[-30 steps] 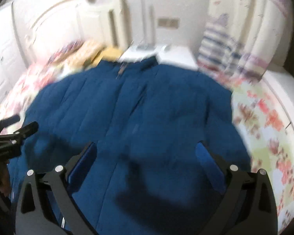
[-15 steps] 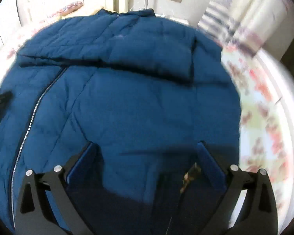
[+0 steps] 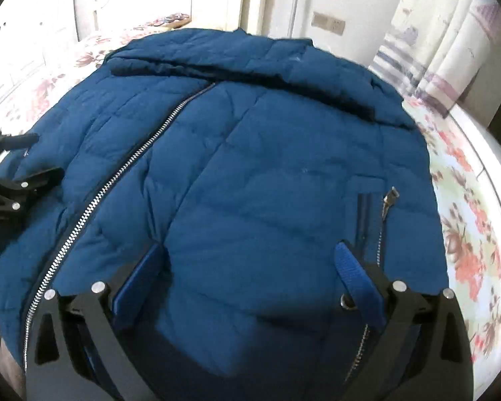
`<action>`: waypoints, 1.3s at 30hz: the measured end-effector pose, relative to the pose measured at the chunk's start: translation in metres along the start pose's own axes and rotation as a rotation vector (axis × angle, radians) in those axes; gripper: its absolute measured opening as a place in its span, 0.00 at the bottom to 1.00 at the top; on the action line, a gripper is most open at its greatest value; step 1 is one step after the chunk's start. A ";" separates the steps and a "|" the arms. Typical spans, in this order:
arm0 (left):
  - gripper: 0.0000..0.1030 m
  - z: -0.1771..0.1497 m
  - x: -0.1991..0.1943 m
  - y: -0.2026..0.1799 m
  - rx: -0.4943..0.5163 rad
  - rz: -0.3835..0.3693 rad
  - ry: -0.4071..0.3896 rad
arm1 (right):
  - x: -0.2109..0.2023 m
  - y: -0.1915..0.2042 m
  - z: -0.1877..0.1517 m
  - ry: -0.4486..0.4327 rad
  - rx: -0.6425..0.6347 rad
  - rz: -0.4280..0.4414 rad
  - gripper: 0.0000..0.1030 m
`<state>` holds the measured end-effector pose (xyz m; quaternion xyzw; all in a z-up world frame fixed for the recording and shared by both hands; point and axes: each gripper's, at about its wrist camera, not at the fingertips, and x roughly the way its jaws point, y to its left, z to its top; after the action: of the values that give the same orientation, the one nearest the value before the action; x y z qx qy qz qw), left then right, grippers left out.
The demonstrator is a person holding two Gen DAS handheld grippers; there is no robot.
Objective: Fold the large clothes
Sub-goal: 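Move both tools to the jacket hem beside the zipper, then grasp the jacket hem with the left tool while the right tool grasps the hem beside it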
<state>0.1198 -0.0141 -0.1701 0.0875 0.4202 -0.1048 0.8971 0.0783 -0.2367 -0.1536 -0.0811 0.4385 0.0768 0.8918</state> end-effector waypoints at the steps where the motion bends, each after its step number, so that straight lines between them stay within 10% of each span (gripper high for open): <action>1: 0.96 0.001 0.000 0.003 -0.008 -0.003 0.012 | -0.002 0.000 0.000 0.013 0.004 -0.006 0.97; 17: 0.95 -0.044 -0.051 0.018 0.019 0.026 -0.030 | -0.049 0.026 -0.049 -0.039 -0.088 0.052 0.97; 21: 0.95 -0.056 -0.072 -0.009 0.090 -0.123 -0.091 | -0.070 0.033 -0.075 -0.133 -0.154 0.076 0.97; 23: 0.96 -0.066 -0.057 -0.021 0.134 -0.078 -0.048 | -0.059 0.029 -0.088 -0.104 -0.134 0.076 0.97; 39: 0.96 -0.108 -0.082 0.050 -0.035 -0.023 -0.092 | -0.084 -0.045 -0.141 -0.113 0.058 0.044 0.97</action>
<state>0.0024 0.0697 -0.1712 0.0621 0.3810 -0.1117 0.9157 -0.0711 -0.3162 -0.1680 -0.0411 0.3912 0.0883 0.9152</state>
